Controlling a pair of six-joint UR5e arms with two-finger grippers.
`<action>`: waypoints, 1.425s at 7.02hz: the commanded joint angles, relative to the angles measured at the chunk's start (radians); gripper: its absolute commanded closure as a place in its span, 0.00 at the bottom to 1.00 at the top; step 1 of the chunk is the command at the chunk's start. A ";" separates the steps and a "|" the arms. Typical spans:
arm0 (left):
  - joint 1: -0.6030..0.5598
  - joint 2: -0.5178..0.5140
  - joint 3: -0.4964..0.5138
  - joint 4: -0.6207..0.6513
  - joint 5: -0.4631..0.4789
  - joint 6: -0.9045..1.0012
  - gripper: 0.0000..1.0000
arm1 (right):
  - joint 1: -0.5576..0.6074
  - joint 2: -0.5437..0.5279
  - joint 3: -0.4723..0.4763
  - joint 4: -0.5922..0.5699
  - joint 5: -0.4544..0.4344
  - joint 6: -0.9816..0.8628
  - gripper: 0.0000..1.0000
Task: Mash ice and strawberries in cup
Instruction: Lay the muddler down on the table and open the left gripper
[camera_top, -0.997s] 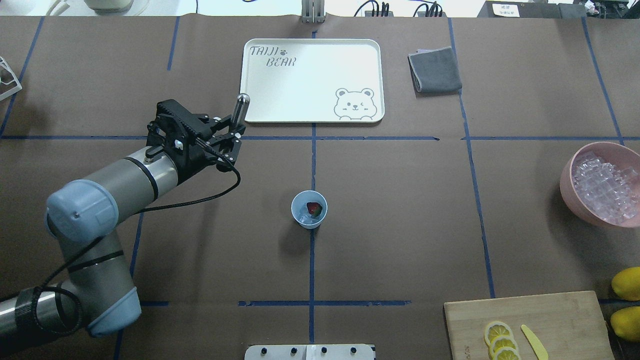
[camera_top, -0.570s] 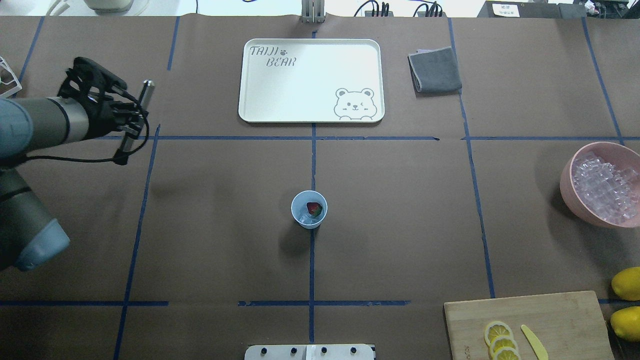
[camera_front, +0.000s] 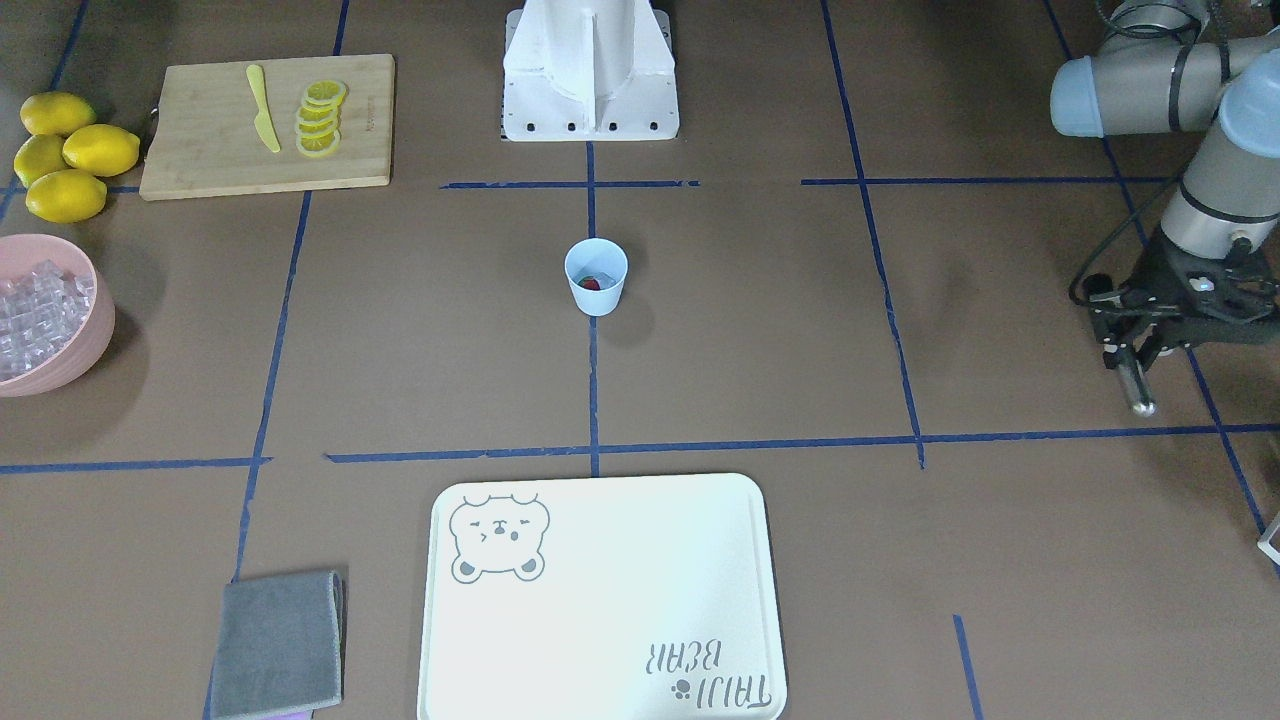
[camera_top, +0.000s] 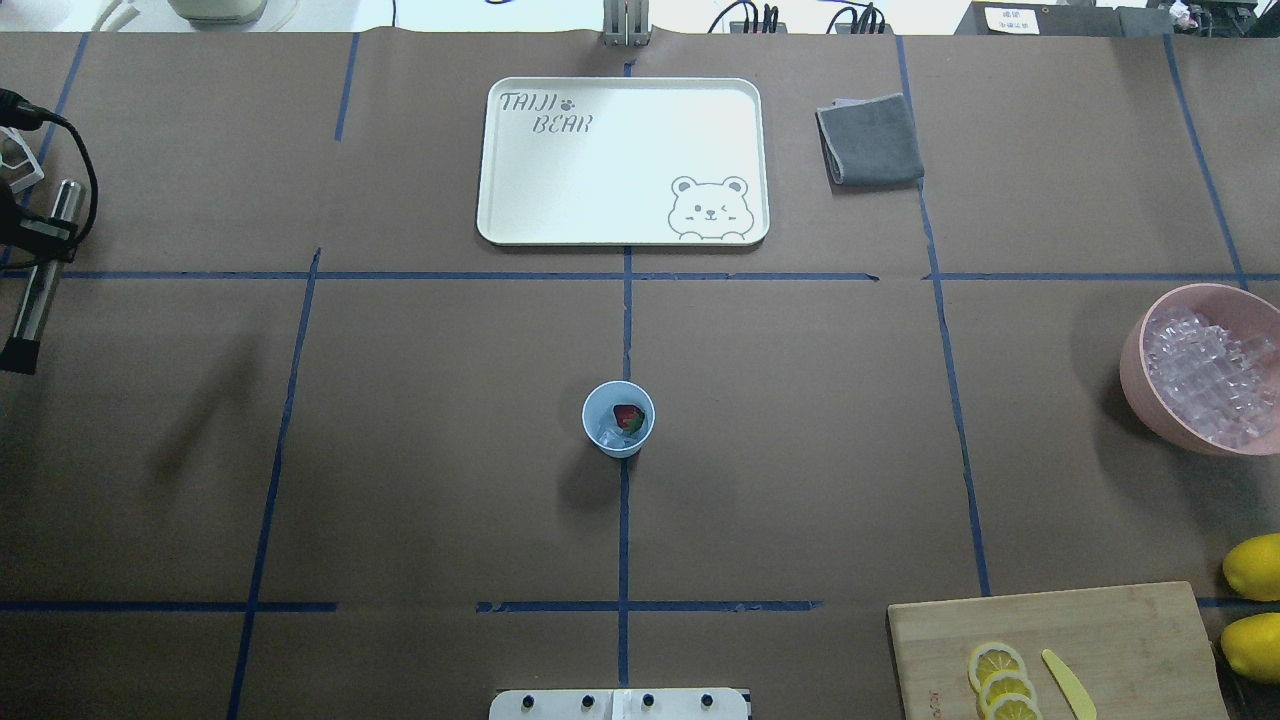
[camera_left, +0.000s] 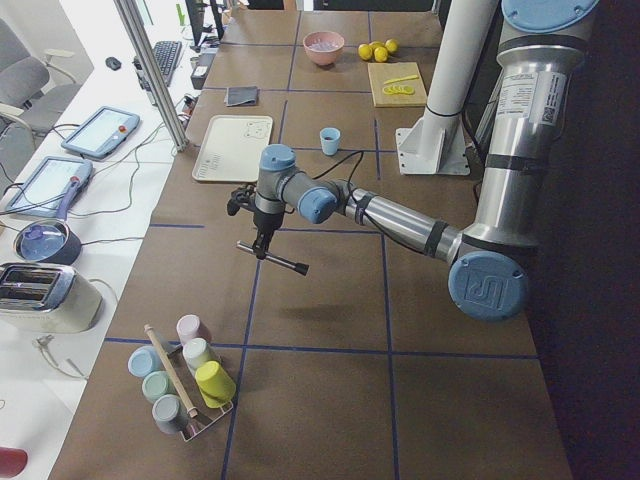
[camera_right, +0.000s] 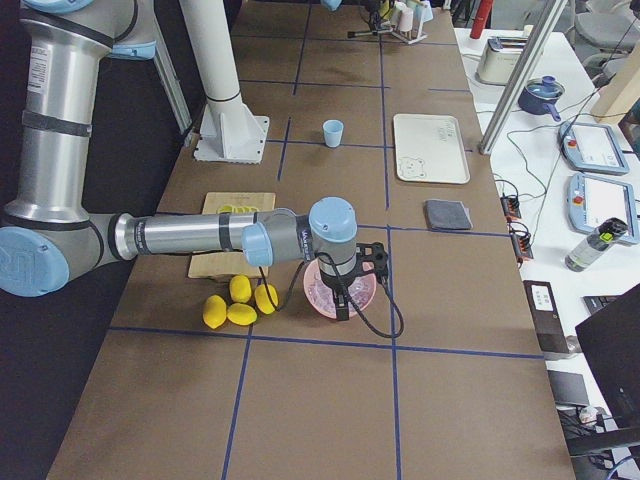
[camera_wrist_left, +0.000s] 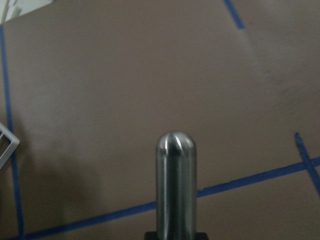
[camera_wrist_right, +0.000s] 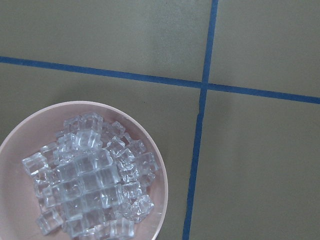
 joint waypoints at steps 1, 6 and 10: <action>-0.033 0.050 0.071 0.077 -0.099 0.002 1.00 | 0.001 -0.003 0.002 0.004 0.001 -0.001 0.01; -0.027 0.057 0.238 0.016 -0.155 0.089 1.00 | 0.002 -0.016 0.016 0.008 0.001 -0.001 0.01; -0.023 0.038 0.283 0.015 -0.153 0.074 1.00 | 0.002 -0.017 0.014 0.007 0.001 0.001 0.01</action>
